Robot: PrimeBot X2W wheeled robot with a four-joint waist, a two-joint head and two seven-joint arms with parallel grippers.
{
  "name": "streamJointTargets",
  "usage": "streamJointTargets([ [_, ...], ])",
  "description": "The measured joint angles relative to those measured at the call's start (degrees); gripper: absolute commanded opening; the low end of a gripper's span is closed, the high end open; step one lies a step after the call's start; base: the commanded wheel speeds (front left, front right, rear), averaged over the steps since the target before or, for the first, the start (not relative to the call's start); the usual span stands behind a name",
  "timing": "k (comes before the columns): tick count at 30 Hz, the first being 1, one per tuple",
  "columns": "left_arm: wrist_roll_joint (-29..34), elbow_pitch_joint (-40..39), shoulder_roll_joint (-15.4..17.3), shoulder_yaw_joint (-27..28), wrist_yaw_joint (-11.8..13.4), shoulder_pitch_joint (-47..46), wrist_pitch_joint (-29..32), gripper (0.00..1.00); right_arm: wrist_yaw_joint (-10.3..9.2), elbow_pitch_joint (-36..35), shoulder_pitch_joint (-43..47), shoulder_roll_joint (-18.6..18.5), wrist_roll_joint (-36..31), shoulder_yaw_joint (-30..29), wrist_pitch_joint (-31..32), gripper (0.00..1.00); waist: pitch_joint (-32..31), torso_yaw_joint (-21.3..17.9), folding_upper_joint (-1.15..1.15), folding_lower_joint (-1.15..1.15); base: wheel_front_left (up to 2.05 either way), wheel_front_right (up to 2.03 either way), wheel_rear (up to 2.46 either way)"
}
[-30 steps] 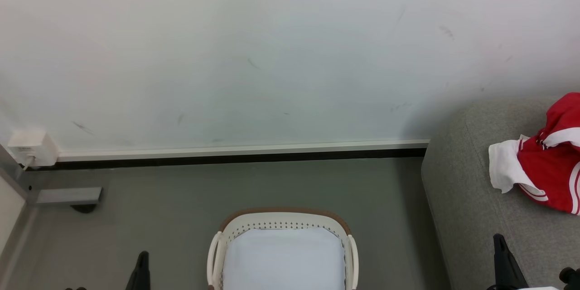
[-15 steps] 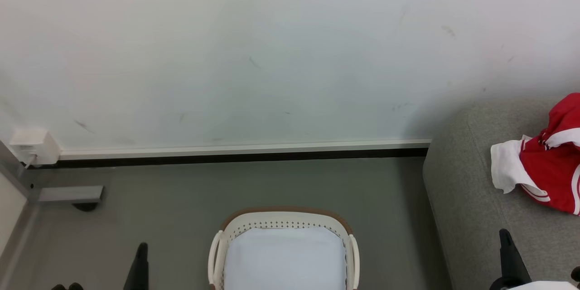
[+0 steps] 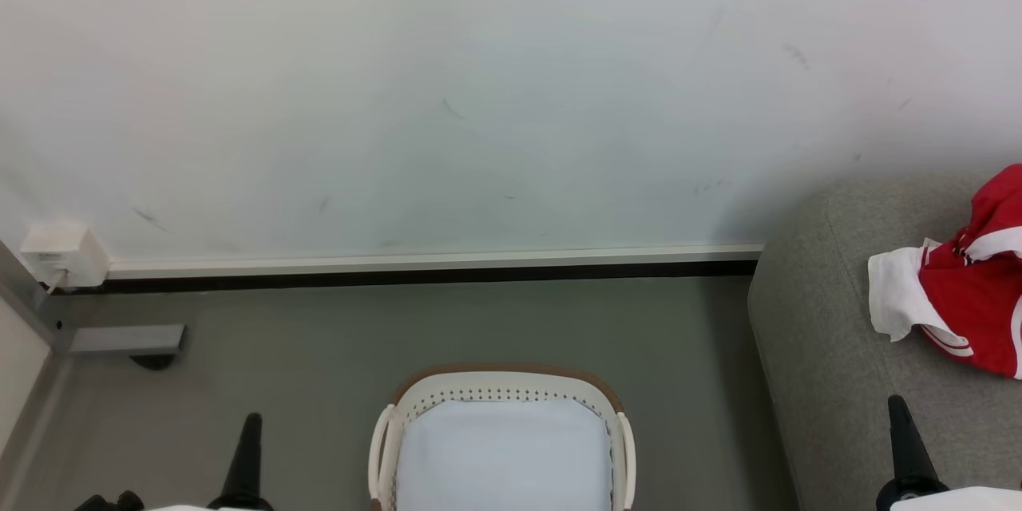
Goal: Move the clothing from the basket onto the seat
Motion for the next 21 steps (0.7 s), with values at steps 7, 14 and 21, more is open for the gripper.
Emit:
streamJointTargets([
  [7, -4.0, -0.2, 0.0, 0.2, 0.0, -0.5, 1.0, 0.00, 0.00, -0.4, -0.3, 0.0, 4.2, -0.4, 1.0, 0.00, 0.1, 0.1, 0.00, 0.00, 0.00, 0.00, 0.00],
  [14, -7.8, -0.4, 0.0, 0.3, 0.0, -1.1, 2.1, 0.00, 0.00, -0.7, -0.9, -0.1, 8.1, -0.7, 2.1, 0.00, 0.1, 0.3, 0.00, 0.00, 0.00, 0.00, 0.00],
  [21, -11.5, -0.6, 0.0, 0.4, -0.1, -1.6, 3.0, 0.00, 0.00, -1.1, -1.1, -0.1, 11.7, -1.1, 3.0, 0.00, 0.2, 0.4, 0.00, 0.00, 0.00, 0.00, 0.00],
])
